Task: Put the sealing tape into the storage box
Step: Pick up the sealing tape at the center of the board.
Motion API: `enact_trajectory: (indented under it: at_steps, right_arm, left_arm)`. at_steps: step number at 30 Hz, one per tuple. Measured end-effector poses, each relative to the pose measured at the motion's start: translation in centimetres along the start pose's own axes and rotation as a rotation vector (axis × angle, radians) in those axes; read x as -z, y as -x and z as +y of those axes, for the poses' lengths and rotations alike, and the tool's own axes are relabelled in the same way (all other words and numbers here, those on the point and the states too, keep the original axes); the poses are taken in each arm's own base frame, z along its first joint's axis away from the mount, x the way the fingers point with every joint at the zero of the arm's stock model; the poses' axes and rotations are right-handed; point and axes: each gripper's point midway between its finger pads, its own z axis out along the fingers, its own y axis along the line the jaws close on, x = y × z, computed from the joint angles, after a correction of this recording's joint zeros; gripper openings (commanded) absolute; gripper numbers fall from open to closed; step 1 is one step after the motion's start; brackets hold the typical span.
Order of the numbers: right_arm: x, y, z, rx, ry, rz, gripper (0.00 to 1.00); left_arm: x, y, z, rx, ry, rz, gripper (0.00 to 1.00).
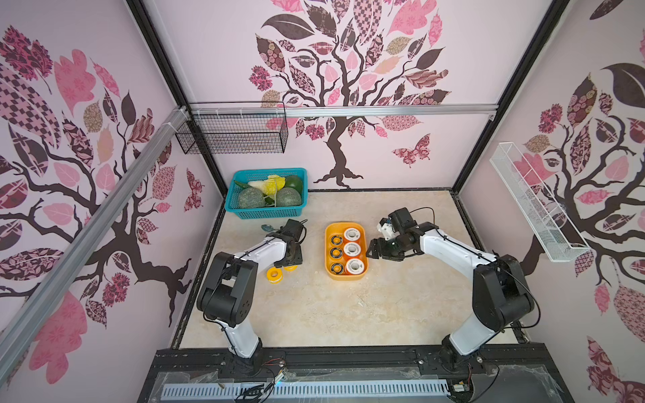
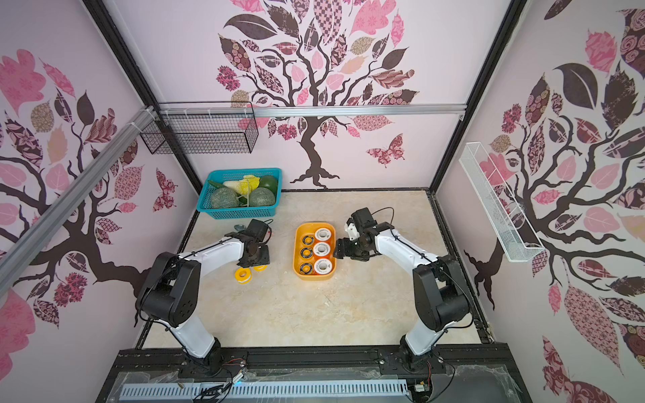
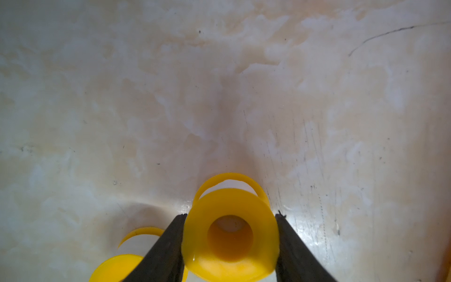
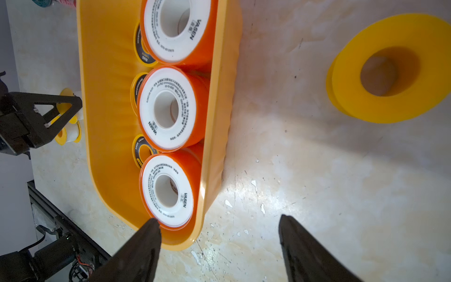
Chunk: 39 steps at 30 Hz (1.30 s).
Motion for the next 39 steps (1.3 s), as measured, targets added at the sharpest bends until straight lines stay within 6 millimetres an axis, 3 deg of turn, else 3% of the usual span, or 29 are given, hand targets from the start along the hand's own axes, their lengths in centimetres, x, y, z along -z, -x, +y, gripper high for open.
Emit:
enact_trajectory:
  at_steps: [19,25,33,39]
  right_arm:
    - [0.1,0.3,0.4,0.002,0.015,-0.003,0.8]
    - [-0.1,1.7,1.0,0.005,0.029,-0.014,0.78]
    - [-1.2,4.1,1.2,0.0,0.038,-0.021,0.68]
    - [-2.5,4.5,0.7,-0.014,0.029,0.001,0.56]
  left_arm:
    - [0.9,0.2,-0.8,0.005,-0.053,-0.004,0.59]
    - [1.7,0.5,-0.9,0.008,-0.073,-0.02,0.59]
    - [3.3,1.8,-1.4,0.013,-0.099,-0.047,0.59]
    - [4.5,3.0,-2.3,0.007,-0.122,-0.073,0.6]
